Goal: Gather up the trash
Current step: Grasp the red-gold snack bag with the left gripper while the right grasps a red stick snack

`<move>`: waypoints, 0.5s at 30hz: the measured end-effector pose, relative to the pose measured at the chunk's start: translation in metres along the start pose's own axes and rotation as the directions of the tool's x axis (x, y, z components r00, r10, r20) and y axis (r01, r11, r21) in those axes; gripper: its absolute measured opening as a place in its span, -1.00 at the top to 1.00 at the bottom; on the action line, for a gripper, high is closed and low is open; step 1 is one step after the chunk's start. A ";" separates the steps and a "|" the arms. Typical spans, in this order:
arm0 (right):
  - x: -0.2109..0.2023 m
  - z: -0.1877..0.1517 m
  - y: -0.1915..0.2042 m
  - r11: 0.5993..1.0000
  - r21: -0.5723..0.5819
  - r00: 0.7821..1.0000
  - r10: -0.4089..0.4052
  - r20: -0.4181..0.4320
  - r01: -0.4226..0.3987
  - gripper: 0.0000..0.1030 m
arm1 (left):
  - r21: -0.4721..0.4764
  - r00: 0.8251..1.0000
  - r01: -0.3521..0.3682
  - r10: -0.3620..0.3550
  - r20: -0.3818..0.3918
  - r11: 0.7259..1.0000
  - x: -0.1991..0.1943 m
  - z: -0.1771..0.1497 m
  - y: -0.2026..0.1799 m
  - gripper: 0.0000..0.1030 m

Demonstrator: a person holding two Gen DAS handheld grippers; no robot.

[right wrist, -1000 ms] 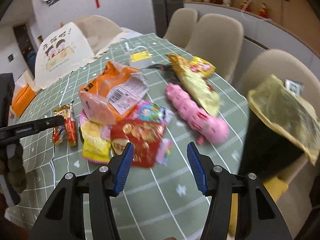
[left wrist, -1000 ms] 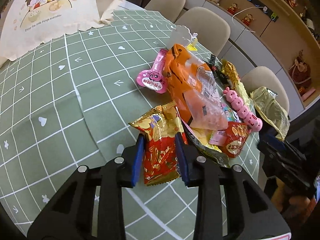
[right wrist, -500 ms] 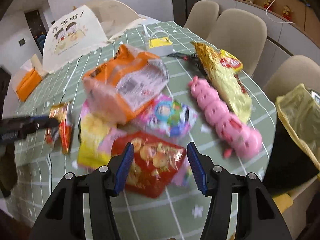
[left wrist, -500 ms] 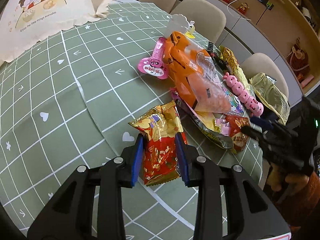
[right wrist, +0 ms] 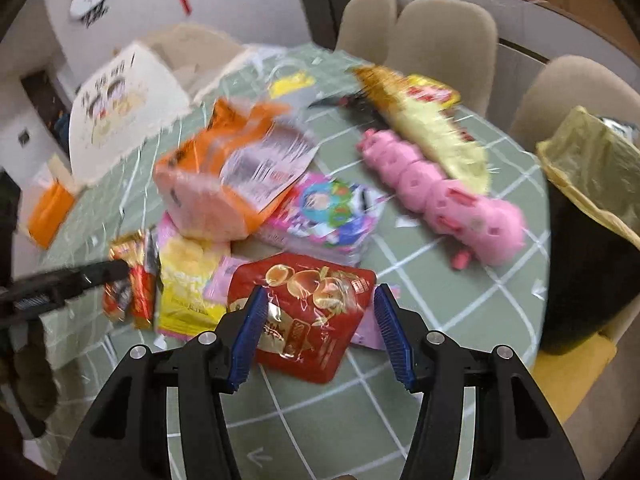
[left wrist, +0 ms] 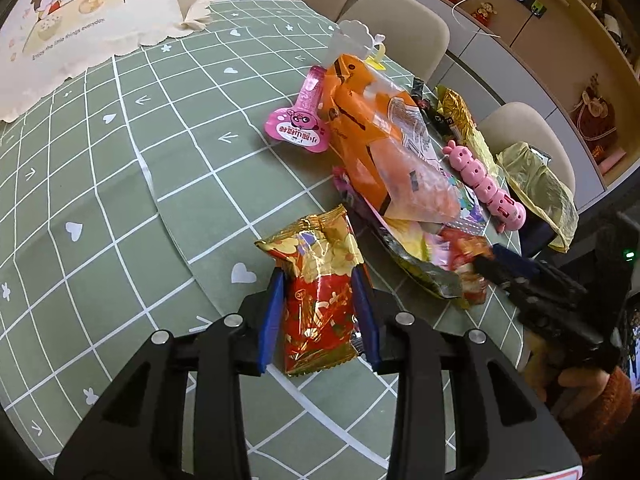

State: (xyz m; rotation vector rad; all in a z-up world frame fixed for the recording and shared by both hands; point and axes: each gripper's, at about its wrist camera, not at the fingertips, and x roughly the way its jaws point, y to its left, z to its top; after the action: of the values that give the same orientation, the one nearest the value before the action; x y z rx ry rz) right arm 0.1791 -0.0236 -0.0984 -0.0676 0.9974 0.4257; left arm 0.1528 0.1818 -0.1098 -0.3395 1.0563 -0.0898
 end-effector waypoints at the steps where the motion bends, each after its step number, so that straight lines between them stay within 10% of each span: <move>1: 0.002 -0.001 0.004 1.000 -0.016 1.000 -0.015 0.015 0.015 -0.02 | -0.002 1.000 0.000 0.000 0.000 1.000 -0.001 0.000 0.001 0.37; 12: 0.004 -0.014 0.029 0.980 -0.191 0.998 -0.054 0.017 0.056 -0.03 | -0.023 1.000 0.011 -0.011 -0.008 1.000 0.001 -0.001 0.004 0.37; 15: -0.002 -0.014 0.032 0.977 -0.214 1.000 0.001 -0.004 -0.002 0.51 | -0.018 1.000 0.013 -0.013 -0.009 1.000 0.001 -0.002 0.003 0.37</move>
State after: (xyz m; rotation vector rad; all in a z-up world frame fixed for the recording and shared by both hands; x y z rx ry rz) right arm 0.1546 0.0017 -0.0999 -0.2620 0.9528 0.5333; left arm 0.1515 0.1838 -0.1124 -0.3630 1.0643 -0.0937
